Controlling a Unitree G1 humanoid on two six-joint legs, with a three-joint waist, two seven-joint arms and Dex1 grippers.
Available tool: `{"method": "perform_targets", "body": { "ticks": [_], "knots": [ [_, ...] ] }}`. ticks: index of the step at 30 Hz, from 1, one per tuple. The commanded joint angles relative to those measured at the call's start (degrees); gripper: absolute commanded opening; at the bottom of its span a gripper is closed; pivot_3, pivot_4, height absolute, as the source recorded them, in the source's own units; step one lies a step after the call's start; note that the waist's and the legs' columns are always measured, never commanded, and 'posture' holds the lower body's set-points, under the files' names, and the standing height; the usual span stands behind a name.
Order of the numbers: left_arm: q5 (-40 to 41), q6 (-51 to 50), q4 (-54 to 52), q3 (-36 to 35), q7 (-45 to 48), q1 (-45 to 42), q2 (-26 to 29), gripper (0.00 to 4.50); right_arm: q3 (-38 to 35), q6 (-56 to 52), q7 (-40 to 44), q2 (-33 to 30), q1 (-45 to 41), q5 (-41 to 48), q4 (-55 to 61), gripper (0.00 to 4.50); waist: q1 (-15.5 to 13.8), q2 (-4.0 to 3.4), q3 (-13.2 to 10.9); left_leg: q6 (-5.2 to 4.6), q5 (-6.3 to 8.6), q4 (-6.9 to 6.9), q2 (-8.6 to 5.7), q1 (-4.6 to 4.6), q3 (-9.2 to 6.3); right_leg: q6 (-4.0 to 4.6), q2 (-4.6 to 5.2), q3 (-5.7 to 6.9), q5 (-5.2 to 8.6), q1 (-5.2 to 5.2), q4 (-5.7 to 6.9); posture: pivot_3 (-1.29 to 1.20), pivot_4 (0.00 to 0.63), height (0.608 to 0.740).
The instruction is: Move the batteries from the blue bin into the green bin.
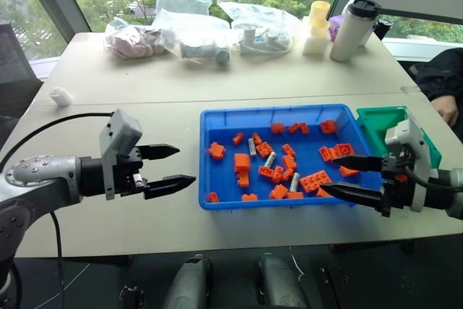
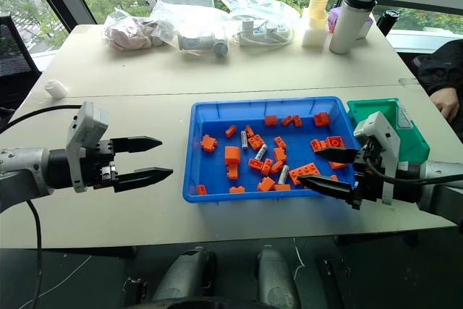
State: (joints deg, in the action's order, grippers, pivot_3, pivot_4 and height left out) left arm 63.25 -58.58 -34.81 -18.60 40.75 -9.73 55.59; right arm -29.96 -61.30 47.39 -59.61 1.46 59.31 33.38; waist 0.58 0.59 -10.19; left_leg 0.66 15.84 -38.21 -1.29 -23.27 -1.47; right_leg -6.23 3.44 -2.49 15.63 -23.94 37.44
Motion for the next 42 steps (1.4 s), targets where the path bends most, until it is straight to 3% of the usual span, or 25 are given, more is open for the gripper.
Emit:
{"method": "perform_targets", "body": {
  "ticks": [1, 22, 28, 33, 35, 42],
  "knots": [
    [0.9, 0.3, -0.2, 0.0, -0.3, -1.2, 0.3, 4.50, -0.6, 0.8, -0.5, 0.3, -0.2, 1.1, 1.4, 4.44, 0.0, 0.00, 0.0, 0.00, 0.00, 0.00, 0.00, 0.00, 0.00, 0.00, 0.00, 0.00, 0.00, 0.00, 0.00, 0.00, 0.150, 0.740],
    [-1.3, 1.3, 0.1, 1.0, 1.4, -1.1, 1.6, 4.50, 0.4, 1.7, -1.1, -0.5, -2.0, 0.7, -0.2, 4.44, 0.0, 0.00, 0.0, 0.00, 0.00, 0.00, 0.00, 0.00, 0.00, 0.00, -0.01, 0.00, 0.00, 0.00, 0.00, 0.00, 0.150, 0.740],
    [-7.4, 5.0, 1.9, 4.7, 5.0, -2.7, 2.6, 4.50, 1.6, 2.4, -1.6, -0.2, -3.0, -0.6, -0.8, 4.44, 0.0, 0.00, 0.0, 0.00, 0.00, 0.00, 0.00, 0.00, 0.01, 0.00, -0.02, 0.00, 0.00, 0.00, 0.00, 0.00, 0.150, 0.740],
    [-10.5, 8.2, 7.5, 7.0, 8.5, -8.8, 1.9, 4.50, 9.6, 2.9, -5.8, 2.5, -15.6, -0.9, -3.8, 4.44, 0.3, 0.03, 0.0, 0.01, -0.01, -0.02, 0.01, 0.02, 0.00, 0.00, -0.07, 0.01, 0.00, 0.01, 0.00, 0.00, 0.150, 0.740],
    [-13.0, 10.2, 10.3, 9.1, 11.5, -12.3, 2.3, 4.50, 16.0, 3.2, -5.3, 3.4, -22.7, -3.9, -5.8, 4.44, 0.4, 0.03, 0.0, 0.01, 0.00, 0.00, 0.03, 0.05, 0.02, 0.01, -0.11, 0.00, 0.00, -0.01, 0.01, 0.00, 0.150, 0.740],
    [-23.5, 18.3, 16.5, 17.7, 23.4, -19.4, 5.4, 4.50, 37.6, 15.7, 7.5, 7.8, -39.7, -21.8, -20.9, 4.44, 0.2, 0.05, 0.0, 0.00, 0.00, 0.02, 0.00, -0.15, 0.02, 0.00, -0.10, 0.01, 0.00, -0.18, -0.08, 0.00, 0.150, 0.740]
  ]
}}
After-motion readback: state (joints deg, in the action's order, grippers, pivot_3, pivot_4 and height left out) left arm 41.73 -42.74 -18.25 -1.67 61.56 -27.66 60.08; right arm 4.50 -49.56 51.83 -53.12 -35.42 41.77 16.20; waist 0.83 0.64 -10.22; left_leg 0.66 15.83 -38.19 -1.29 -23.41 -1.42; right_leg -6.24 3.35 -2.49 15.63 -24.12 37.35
